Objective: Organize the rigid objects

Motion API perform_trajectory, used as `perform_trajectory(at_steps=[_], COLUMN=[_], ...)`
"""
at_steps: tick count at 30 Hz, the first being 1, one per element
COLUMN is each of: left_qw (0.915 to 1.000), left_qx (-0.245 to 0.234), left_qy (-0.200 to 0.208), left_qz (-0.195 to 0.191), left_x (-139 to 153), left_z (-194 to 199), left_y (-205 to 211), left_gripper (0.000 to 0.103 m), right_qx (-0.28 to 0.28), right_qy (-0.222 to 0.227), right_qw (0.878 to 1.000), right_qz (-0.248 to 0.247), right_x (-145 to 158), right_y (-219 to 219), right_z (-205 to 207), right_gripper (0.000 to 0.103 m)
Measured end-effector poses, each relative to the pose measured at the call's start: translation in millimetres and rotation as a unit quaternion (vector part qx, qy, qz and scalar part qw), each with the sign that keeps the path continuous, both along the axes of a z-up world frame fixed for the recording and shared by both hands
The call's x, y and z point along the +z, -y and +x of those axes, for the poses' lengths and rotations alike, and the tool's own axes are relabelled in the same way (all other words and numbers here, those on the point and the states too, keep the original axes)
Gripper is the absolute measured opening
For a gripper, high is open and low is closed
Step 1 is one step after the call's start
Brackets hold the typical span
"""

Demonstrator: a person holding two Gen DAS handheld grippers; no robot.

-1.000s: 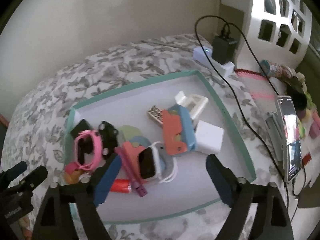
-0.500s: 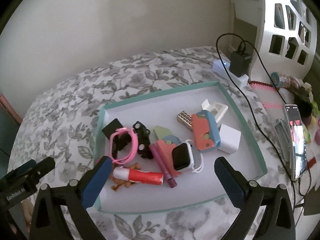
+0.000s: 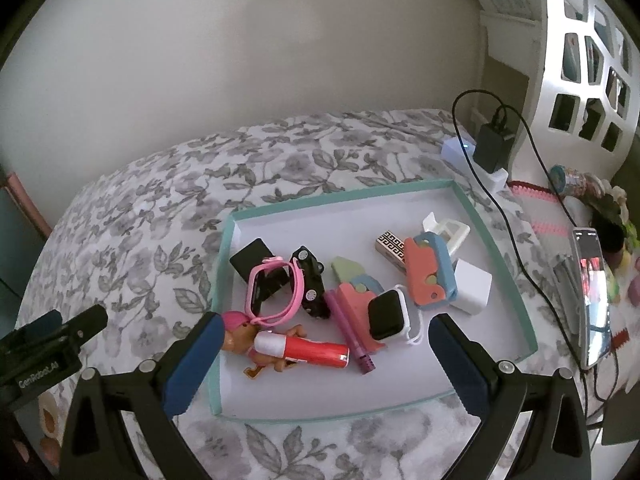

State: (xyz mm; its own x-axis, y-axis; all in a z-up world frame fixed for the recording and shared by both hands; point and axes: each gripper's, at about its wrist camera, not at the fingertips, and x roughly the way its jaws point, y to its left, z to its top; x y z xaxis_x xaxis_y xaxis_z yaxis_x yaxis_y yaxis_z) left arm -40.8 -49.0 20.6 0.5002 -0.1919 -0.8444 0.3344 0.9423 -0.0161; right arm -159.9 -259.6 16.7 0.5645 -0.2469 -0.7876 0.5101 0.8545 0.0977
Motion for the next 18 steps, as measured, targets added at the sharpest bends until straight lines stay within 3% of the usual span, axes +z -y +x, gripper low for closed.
perform_trajectory(at_steps=[5, 18], left_qw=[0.9997, 0.9992], left_qx=[0.01, -0.003], left_qy=[0.004, 0.014], left_qz=[0.023, 0.037], left_x=[-1.6, -2.4], left_z=[1.0, -1.3], left_y=[0.3, 6.1], left_gripper=[0.095, 0.095], right_qx=[0.0, -0.002], right_qy=[-0.001, -0.005], right_qw=[1.0, 1.0], right_qz=[0.002, 0.008], right_x=[-0.5, -4.0], right_y=[-0.2, 0.5], right_z=[0.7, 3.1], right_gripper=[0.103, 0.103])
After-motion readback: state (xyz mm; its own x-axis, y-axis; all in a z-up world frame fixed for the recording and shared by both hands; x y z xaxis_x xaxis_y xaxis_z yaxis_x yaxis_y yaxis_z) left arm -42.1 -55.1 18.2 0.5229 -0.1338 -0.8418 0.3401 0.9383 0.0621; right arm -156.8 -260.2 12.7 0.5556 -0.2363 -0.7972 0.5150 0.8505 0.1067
